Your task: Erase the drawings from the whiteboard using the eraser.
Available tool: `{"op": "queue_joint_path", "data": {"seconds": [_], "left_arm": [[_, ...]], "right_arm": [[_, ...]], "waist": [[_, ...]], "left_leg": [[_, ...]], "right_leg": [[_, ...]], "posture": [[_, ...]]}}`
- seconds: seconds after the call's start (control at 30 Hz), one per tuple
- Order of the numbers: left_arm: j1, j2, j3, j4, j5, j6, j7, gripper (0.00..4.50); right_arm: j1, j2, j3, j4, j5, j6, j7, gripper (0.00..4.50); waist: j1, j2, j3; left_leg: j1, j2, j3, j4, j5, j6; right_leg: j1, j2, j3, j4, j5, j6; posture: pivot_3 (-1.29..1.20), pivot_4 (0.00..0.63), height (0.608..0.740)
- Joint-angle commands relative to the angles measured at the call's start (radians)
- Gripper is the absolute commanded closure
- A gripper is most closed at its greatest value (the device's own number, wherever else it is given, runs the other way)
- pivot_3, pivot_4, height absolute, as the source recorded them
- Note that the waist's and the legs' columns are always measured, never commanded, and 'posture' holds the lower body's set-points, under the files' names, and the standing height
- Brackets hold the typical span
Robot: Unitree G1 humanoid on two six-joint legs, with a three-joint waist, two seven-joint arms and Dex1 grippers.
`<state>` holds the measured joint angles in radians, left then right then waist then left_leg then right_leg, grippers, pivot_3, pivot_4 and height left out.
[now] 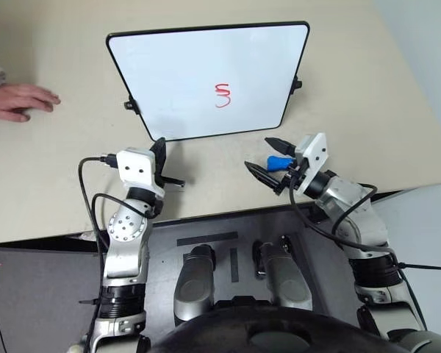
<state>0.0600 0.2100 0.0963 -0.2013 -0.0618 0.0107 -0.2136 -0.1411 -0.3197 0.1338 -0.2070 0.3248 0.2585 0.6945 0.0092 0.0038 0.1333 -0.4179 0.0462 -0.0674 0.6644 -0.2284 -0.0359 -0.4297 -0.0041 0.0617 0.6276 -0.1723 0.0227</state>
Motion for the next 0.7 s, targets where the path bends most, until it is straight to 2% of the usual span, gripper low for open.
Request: {"op": "queue_joint_path", "data": {"seconds": [0.03,0.43,0.7], "left_arm": [[-0.002,0.003,-0.002,-0.046,-0.008,0.001,-0.003,4.5],[-0.008,-0.005,-0.005,-0.041,-0.002,-0.004,0.007,4.5],[0.022,-0.027,-0.005,-0.053,0.012,-0.012,0.029,4.5]], "right_arm": [[0.002,0.0,0.001,-0.047,0.008,-0.01,0.002,0.3],[-0.028,-0.028,0.009,-0.032,-0.013,-0.01,0.027,0.3],[-0.052,-0.141,0.051,-0.02,-0.045,0.001,0.131,0.3]], "waist": [[0.0,0.0,0.0],[0.0,0.0,0.0],[0.001,0.0,0.0]], "left_leg": [[0.0,0.0,0.0,0.0,0.0,0.0],[0.0,0.0,0.0,0.0,0.0,0.0],[0.0,0.0,0.0,0.0,0.0,0.0]], "right_leg": [[0.0,0.0,0.0,0.0,0.0,0.0],[0.0,0.0,0.0,0.0,0.0,0.0],[0.0,0.0,0.0,0.0,-0.001,0.0]], "posture": [[0.0,0.15,0.74],[0.0,0.15,0.74],[0.0,0.15,0.74]]}}
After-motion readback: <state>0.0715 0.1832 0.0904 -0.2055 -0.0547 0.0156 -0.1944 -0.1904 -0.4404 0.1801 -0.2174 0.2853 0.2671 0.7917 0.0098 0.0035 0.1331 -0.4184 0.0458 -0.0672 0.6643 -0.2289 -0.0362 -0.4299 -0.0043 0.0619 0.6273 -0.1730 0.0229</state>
